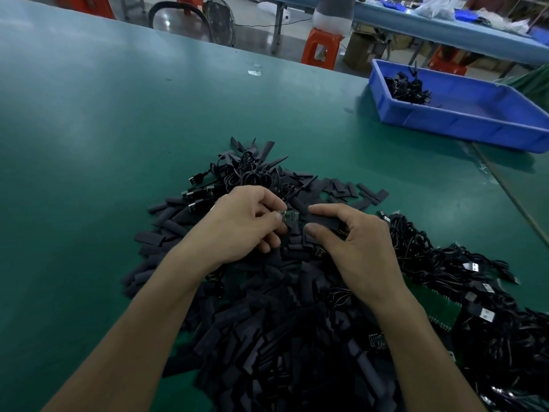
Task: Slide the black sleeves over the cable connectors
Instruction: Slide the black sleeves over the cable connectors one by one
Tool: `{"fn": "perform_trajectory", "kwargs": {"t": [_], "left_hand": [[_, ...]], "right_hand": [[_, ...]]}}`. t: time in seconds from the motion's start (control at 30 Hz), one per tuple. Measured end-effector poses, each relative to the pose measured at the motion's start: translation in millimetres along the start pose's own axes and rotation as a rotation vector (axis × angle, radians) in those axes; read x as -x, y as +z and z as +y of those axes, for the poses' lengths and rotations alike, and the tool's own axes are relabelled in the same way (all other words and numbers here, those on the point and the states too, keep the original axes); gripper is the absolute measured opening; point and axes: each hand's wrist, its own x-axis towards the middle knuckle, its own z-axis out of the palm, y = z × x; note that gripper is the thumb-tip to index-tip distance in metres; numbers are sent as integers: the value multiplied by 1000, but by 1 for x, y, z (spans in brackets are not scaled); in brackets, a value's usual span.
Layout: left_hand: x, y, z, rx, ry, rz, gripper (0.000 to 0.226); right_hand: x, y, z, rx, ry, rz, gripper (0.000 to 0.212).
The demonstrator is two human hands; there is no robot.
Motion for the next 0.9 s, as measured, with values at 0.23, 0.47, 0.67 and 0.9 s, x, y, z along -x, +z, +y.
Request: {"fn": "perform_trajectory", "kwargs": {"t": [0.23,0.47,0.67,0.9], "left_hand": [[4,-2,5,105,8,-56,17],[5,-2,7,100,31,-91,17],[6,-2,8,107,40,-113,16],[8,-2,12,155,34,-126,15]], "right_hand": [[1,1,0,-157,-8,75,22],[0,1,3,-179,-29,104,22],[0,1,3,-214,-22,94,23],[-1,1,2,-287,-10,81,28]]}}
